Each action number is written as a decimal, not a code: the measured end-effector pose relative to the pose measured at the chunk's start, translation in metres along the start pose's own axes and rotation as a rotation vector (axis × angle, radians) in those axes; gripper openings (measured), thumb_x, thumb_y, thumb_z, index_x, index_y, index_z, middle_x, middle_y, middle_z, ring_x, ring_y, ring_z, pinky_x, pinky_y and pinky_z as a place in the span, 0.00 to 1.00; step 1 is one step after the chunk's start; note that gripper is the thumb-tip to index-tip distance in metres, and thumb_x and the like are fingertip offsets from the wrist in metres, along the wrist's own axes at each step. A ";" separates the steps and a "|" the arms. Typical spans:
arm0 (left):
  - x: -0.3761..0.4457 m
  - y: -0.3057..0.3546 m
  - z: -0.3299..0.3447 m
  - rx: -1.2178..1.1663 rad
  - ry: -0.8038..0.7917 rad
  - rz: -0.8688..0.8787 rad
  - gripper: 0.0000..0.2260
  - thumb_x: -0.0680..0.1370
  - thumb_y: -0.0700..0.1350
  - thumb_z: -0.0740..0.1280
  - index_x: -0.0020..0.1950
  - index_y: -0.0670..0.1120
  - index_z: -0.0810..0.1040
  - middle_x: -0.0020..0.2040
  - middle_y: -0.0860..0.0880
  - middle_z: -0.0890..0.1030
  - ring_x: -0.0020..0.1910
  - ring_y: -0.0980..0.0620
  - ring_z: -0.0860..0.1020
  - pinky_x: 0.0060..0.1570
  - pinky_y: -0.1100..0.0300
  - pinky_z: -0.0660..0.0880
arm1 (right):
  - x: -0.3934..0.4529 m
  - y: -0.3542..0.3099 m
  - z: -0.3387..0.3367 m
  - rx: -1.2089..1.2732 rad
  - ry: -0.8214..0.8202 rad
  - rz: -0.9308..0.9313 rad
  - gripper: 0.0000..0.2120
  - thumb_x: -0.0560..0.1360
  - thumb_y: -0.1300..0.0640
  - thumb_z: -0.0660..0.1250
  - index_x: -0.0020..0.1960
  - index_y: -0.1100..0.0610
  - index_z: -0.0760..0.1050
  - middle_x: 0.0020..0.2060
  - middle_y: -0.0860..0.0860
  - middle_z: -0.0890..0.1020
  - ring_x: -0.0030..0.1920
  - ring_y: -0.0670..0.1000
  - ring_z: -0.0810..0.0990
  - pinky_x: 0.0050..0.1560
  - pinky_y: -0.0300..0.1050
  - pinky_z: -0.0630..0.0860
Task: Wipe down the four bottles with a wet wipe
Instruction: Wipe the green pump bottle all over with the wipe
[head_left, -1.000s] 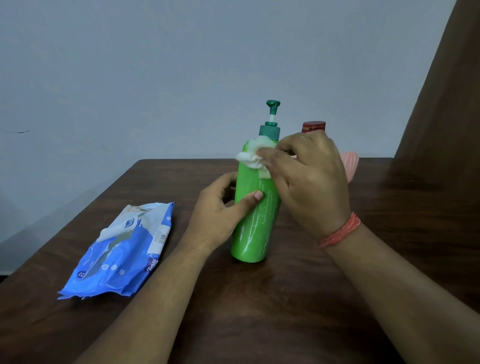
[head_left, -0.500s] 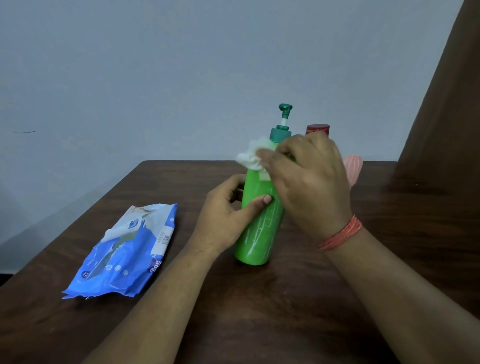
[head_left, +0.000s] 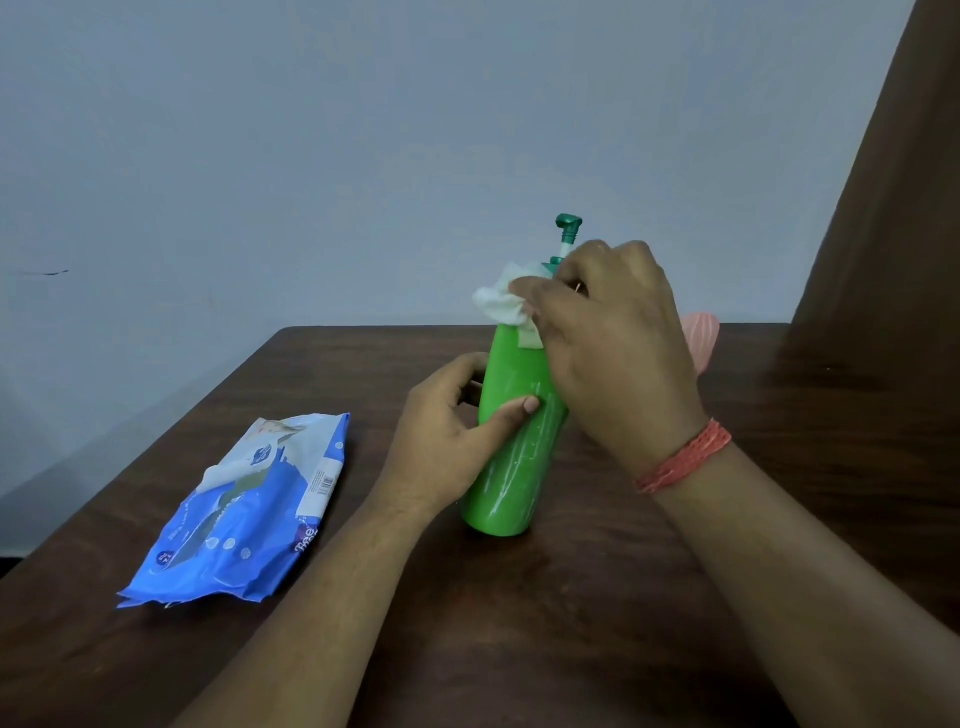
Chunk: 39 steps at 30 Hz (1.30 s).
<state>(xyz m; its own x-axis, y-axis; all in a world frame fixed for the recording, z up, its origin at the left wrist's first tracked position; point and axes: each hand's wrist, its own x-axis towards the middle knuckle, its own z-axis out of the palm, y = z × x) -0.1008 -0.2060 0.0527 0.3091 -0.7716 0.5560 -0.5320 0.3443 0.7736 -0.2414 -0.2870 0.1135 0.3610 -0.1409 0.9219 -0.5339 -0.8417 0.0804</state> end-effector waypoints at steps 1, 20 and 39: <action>0.000 0.001 0.000 0.011 -0.003 0.014 0.13 0.73 0.53 0.75 0.57 0.55 0.80 0.50 0.58 0.85 0.51 0.57 0.83 0.53 0.55 0.81 | 0.004 -0.001 -0.002 -0.006 -0.033 0.019 0.10 0.76 0.61 0.68 0.54 0.54 0.84 0.44 0.52 0.77 0.46 0.57 0.72 0.45 0.51 0.71; 0.001 -0.008 -0.002 -0.274 0.122 -0.152 0.09 0.76 0.44 0.73 0.55 0.53 0.81 0.50 0.53 0.87 0.51 0.54 0.85 0.48 0.58 0.81 | -0.030 0.030 0.021 0.370 0.058 0.319 0.08 0.79 0.61 0.68 0.55 0.56 0.84 0.44 0.52 0.77 0.46 0.52 0.77 0.48 0.46 0.74; 0.003 -0.009 -0.001 -0.314 0.107 -0.147 0.10 0.73 0.48 0.74 0.53 0.54 0.81 0.50 0.50 0.86 0.52 0.50 0.85 0.52 0.52 0.82 | -0.032 0.009 0.011 0.139 -0.043 -0.110 0.05 0.78 0.63 0.69 0.51 0.62 0.82 0.44 0.56 0.81 0.45 0.59 0.77 0.46 0.55 0.75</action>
<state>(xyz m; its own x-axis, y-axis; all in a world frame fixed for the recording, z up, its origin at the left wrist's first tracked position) -0.0943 -0.2105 0.0473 0.4538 -0.7702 0.4481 -0.2128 0.3947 0.8938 -0.2492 -0.2960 0.0806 0.4456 -0.0637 0.8930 -0.3794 -0.9169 0.1240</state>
